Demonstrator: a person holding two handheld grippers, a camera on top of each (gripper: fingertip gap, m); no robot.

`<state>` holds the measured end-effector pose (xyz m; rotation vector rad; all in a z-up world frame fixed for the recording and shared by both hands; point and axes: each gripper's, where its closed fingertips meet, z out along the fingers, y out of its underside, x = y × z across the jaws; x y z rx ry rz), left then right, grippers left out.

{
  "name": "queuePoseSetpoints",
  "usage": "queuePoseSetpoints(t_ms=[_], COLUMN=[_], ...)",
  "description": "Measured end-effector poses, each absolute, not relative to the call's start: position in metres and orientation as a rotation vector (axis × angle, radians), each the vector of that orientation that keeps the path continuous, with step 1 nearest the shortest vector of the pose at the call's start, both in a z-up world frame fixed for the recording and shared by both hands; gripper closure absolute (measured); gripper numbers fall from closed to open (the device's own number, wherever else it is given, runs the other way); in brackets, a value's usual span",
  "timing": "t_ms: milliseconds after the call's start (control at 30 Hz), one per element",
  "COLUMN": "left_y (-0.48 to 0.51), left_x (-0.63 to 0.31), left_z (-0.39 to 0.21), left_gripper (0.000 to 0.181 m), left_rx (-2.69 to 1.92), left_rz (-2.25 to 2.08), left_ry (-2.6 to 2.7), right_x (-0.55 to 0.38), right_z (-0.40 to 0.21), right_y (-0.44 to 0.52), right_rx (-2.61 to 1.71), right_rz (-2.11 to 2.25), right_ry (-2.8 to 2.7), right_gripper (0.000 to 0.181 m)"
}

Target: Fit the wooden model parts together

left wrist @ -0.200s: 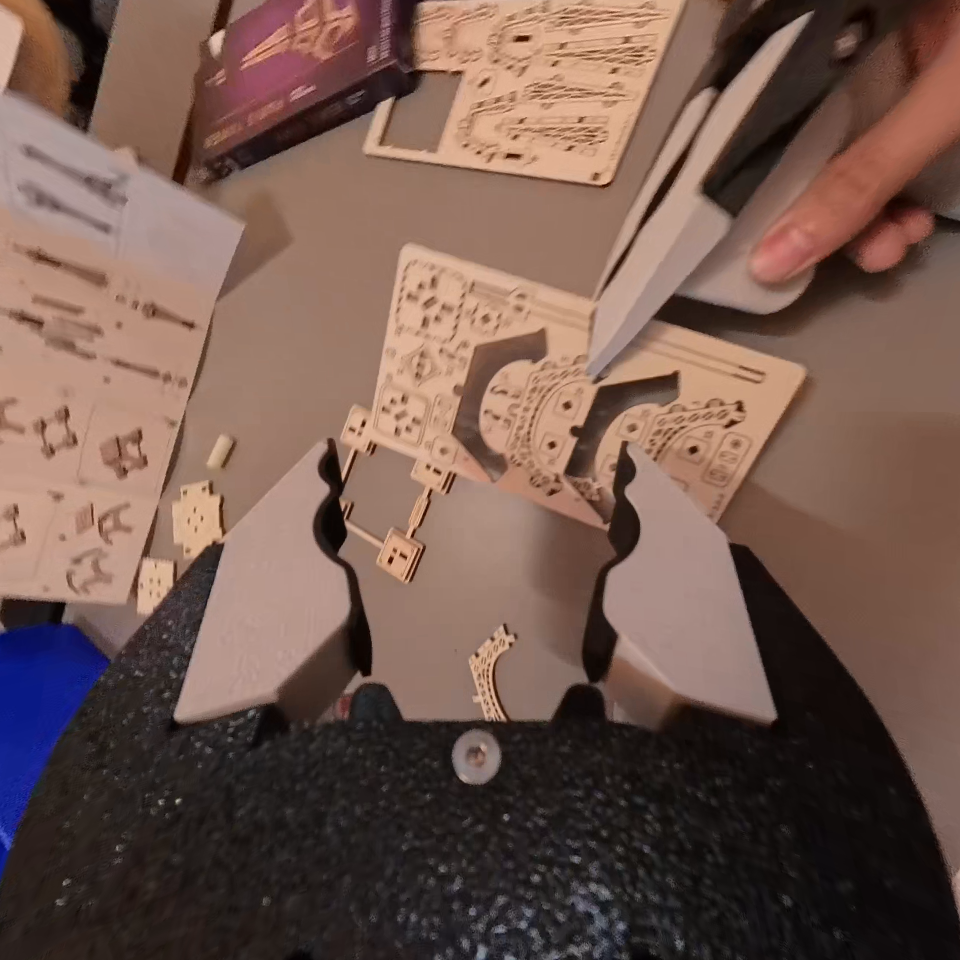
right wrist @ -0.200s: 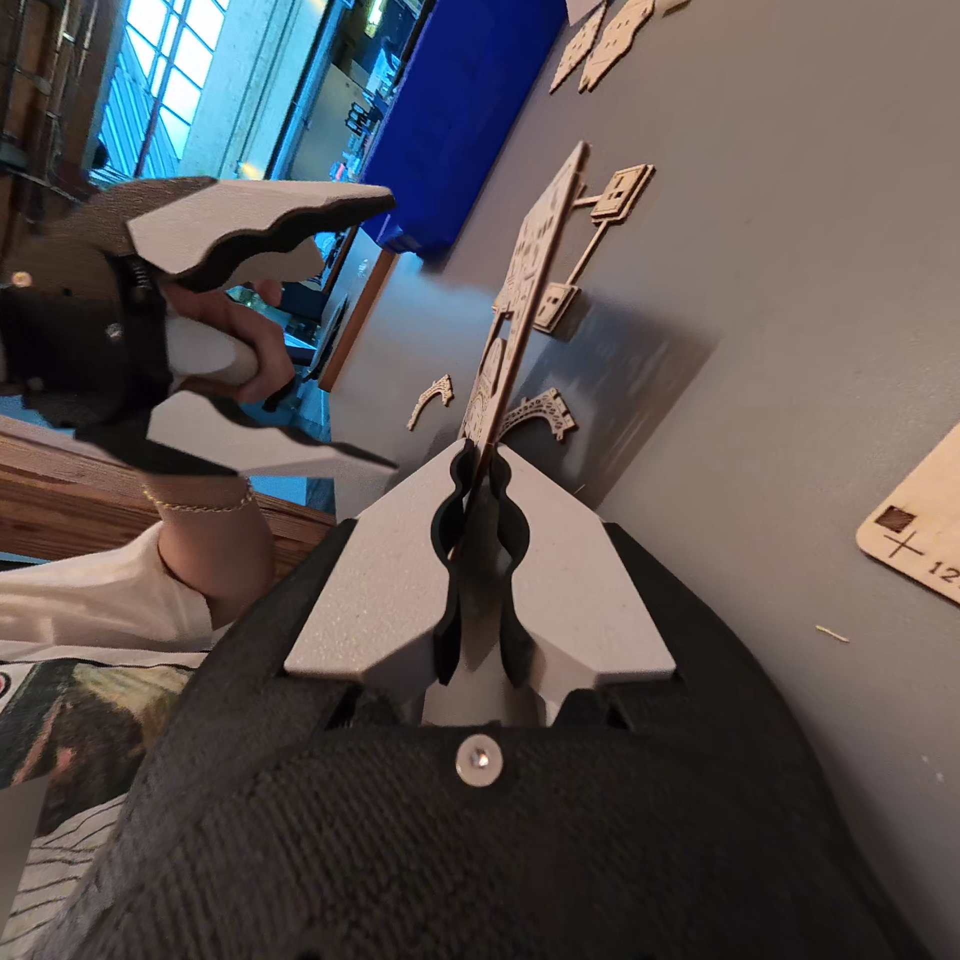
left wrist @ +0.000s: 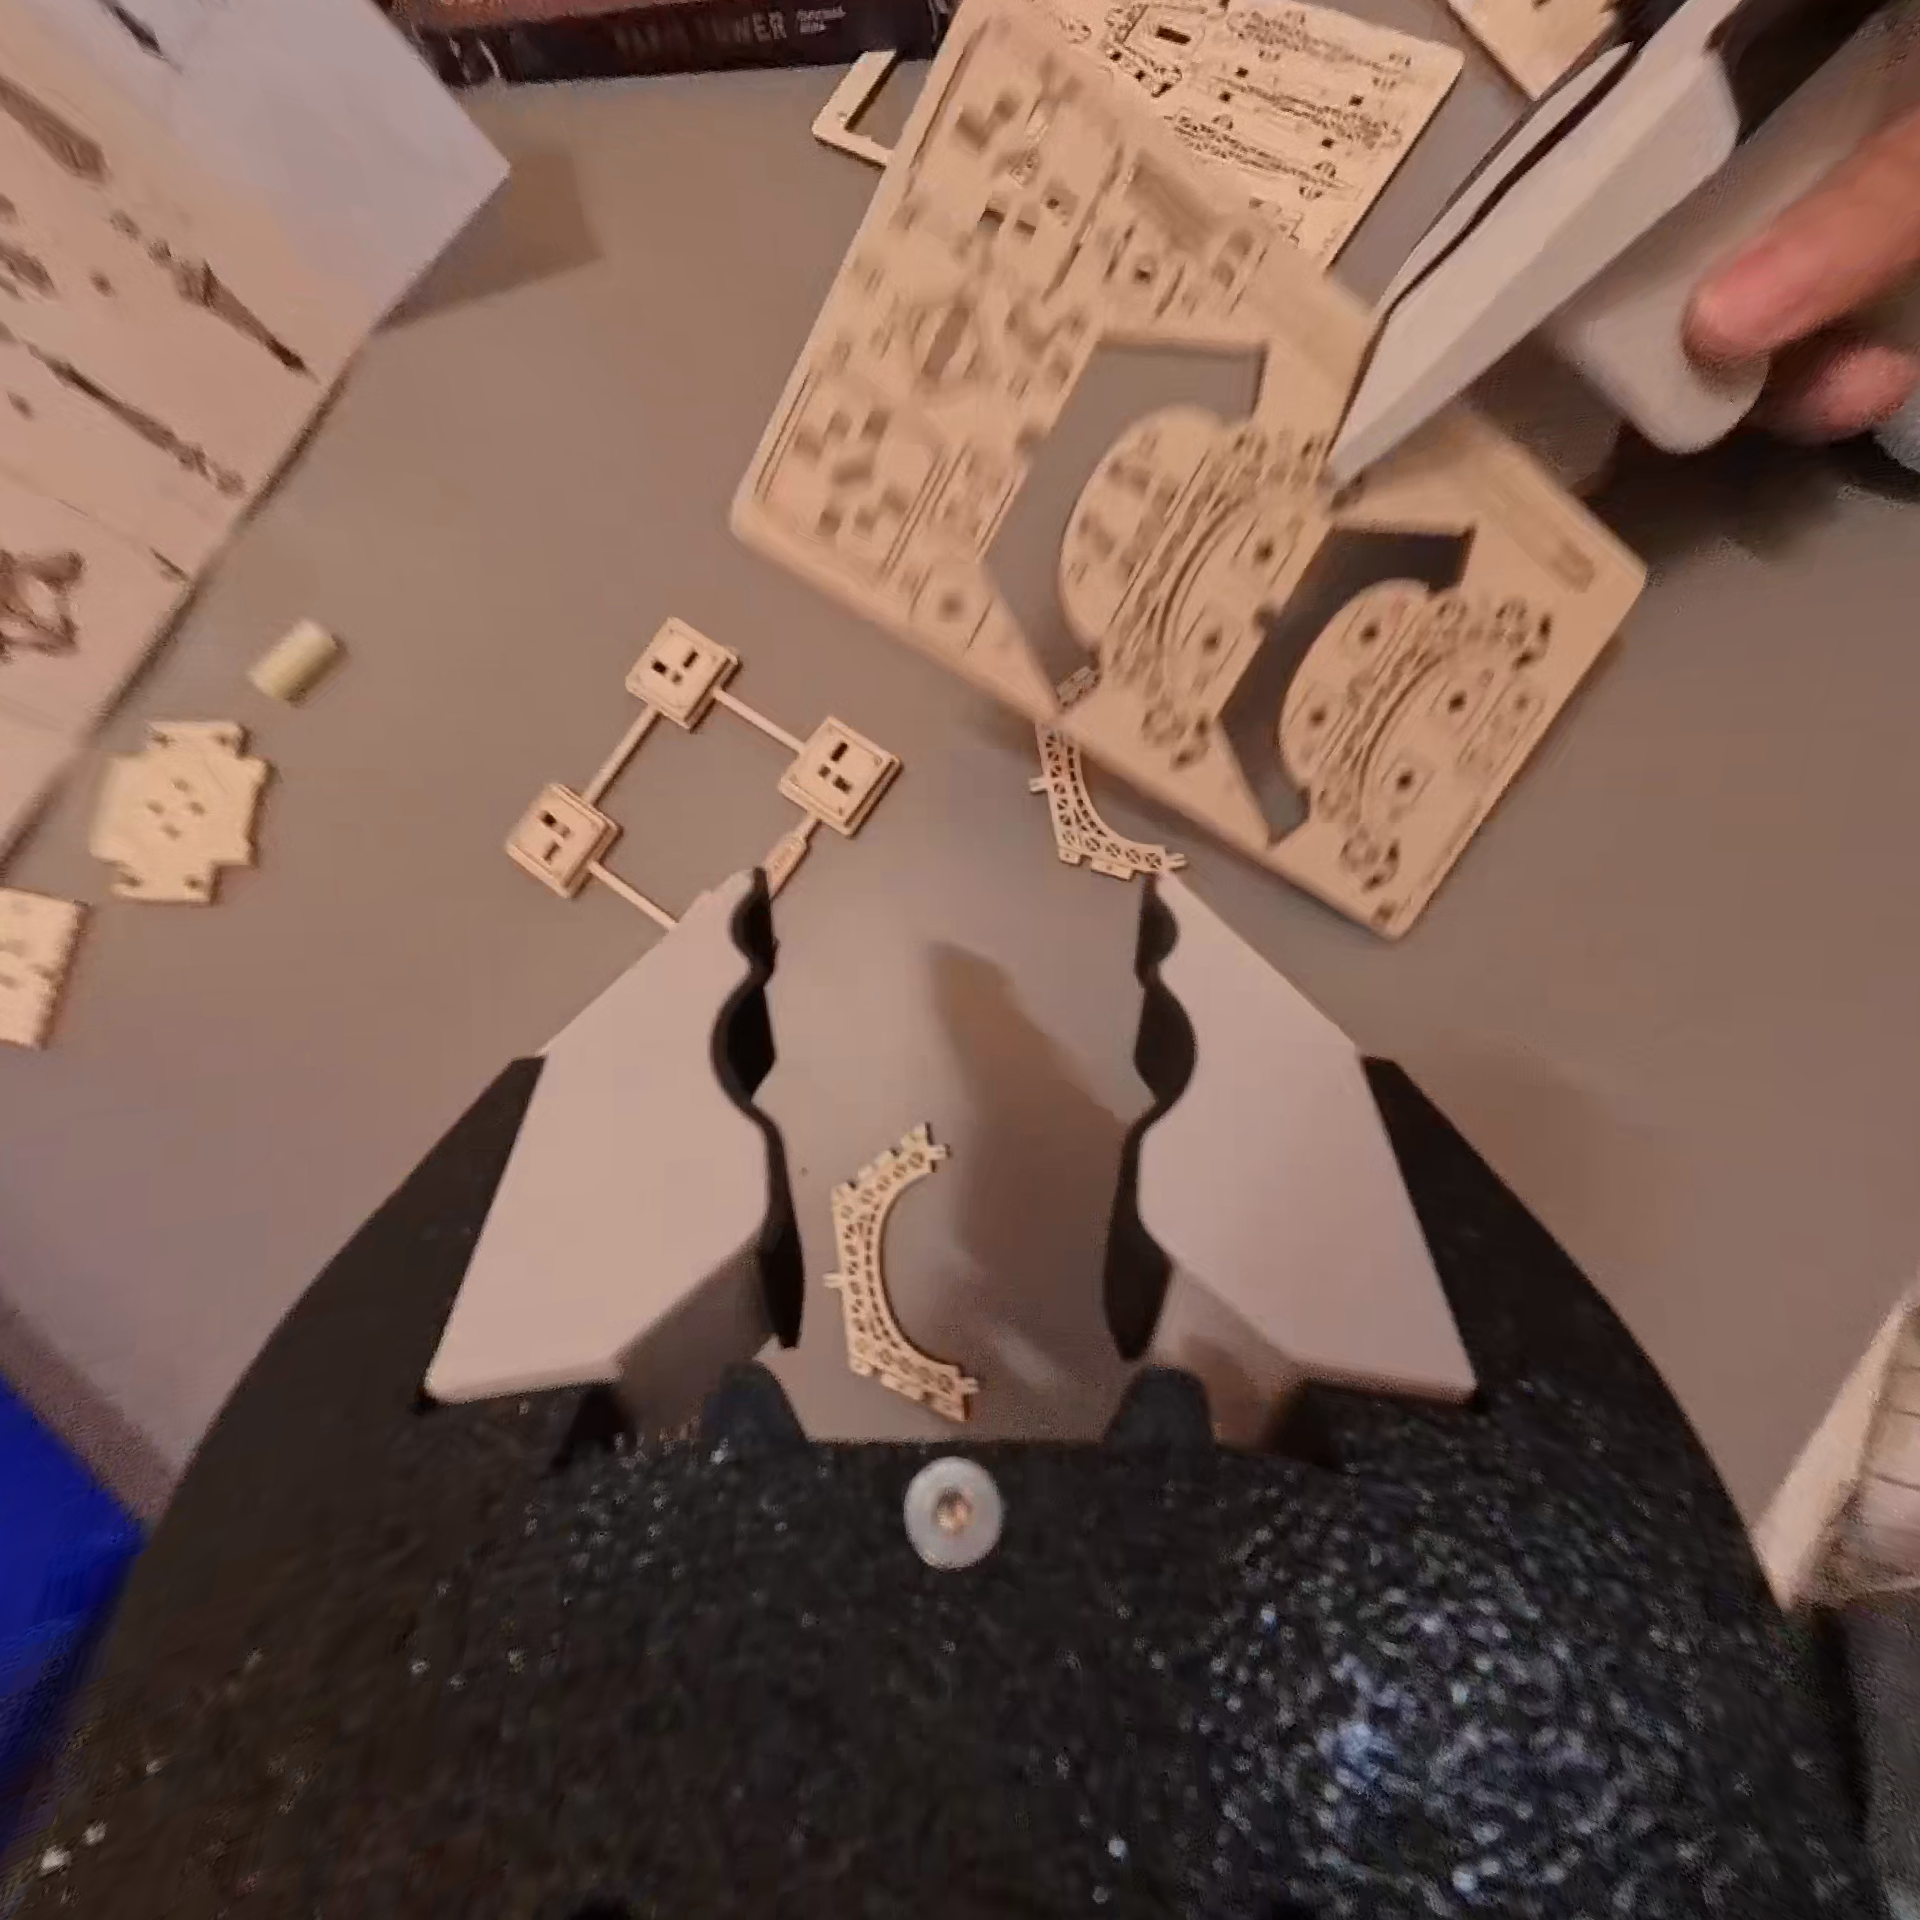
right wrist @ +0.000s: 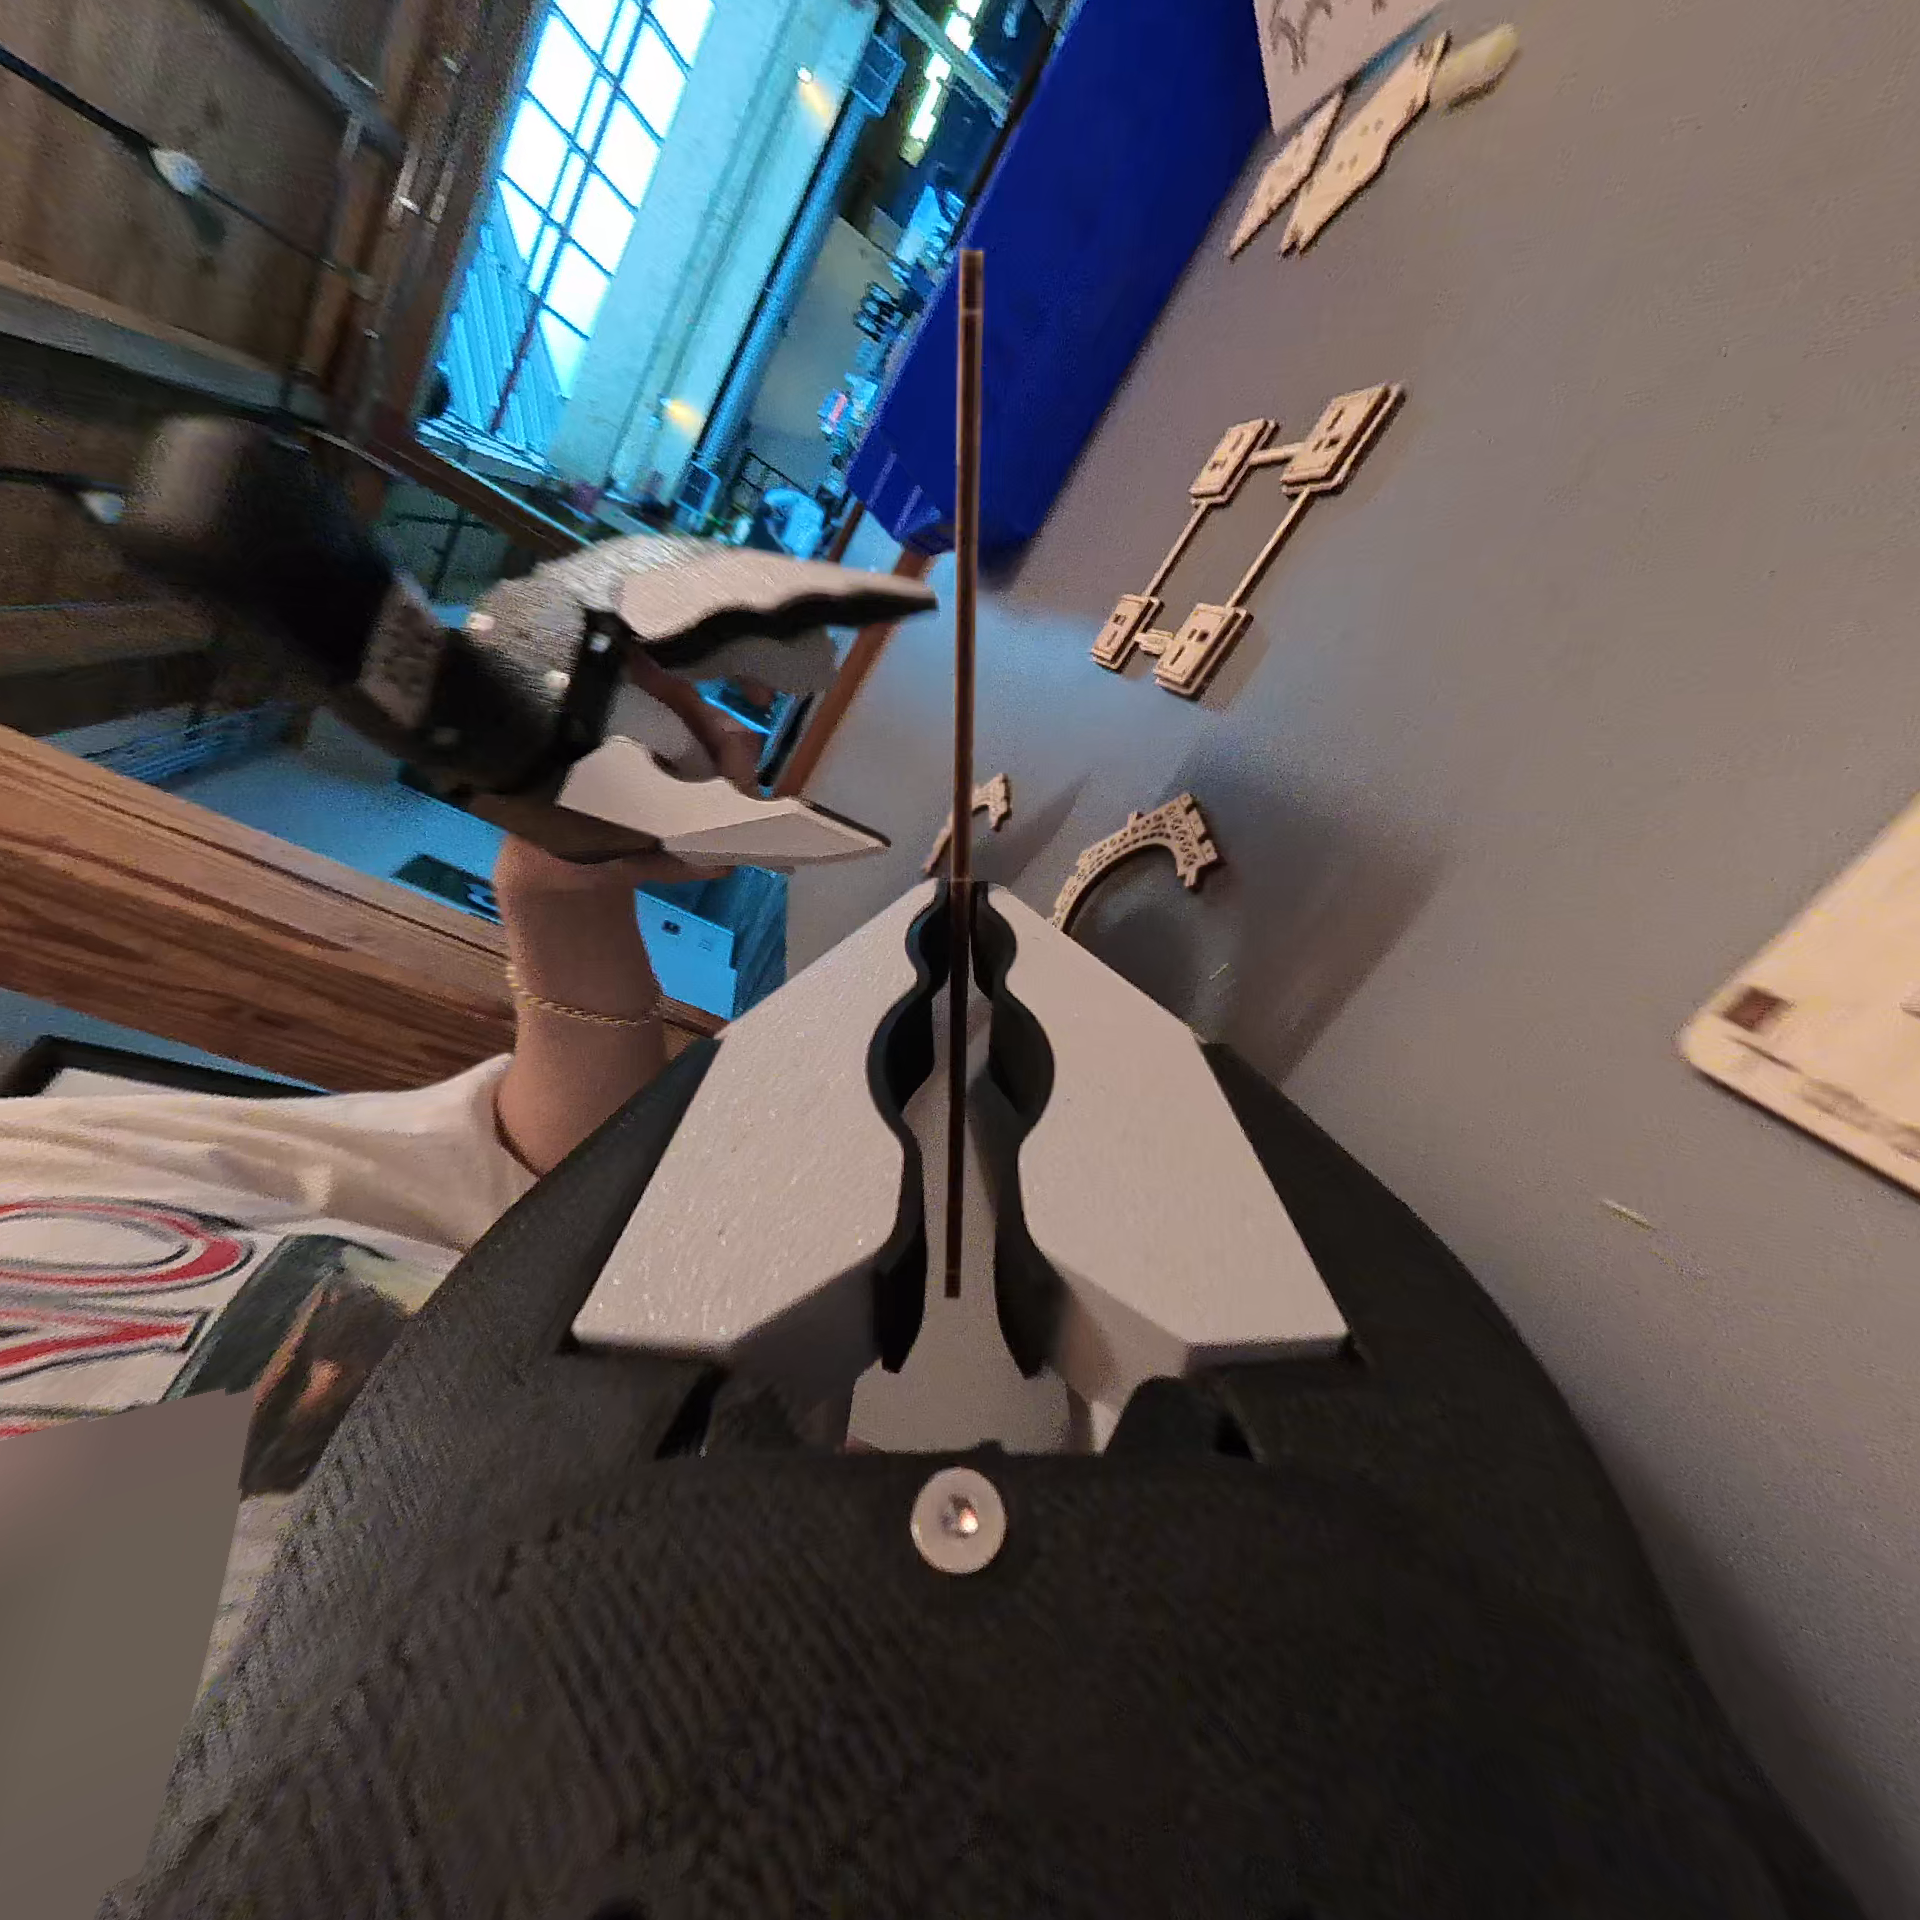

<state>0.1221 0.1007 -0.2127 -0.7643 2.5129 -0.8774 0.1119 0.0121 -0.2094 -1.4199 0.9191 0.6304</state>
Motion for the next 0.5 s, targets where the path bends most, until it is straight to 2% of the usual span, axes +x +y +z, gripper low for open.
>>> queuePoseSetpoints(t_ms=[33, 133, 233, 333, 500], left_y=[0.102, 0.083, 0.065, 0.057, 0.061], left_x=[0.120, 0.114, 0.122, 0.128, 0.117], left_z=[-0.216, -0.224, -0.239, -0.258, -0.269], left_gripper=[0.123, 0.134, 0.150, 0.146, 0.169], left_rx=[-0.809, -0.815, -0.759, -0.838, -0.792], left_rz=[-0.930, -1.076, -0.996, -0.871, -0.804], left_ry=[2.511, 2.528, 2.577, 2.647, 2.689], right_x=[0.114, 0.129, 0.140, 0.141, 0.137], right_z=[-0.207, -0.200, -0.201, -0.204, -0.212], right_y=[0.002, -0.028, -0.041, -0.040, -0.034], right_rx=[-1.397, -1.305, -1.267, -1.289, -1.374], right_rz=[0.627, 0.595, 0.546, 0.520, 0.485], right_ry=[0.919, 0.956, 0.996, 1.005, 1.001], right_gripper=[0.181, 0.181, 0.181, 0.181, 0.181])
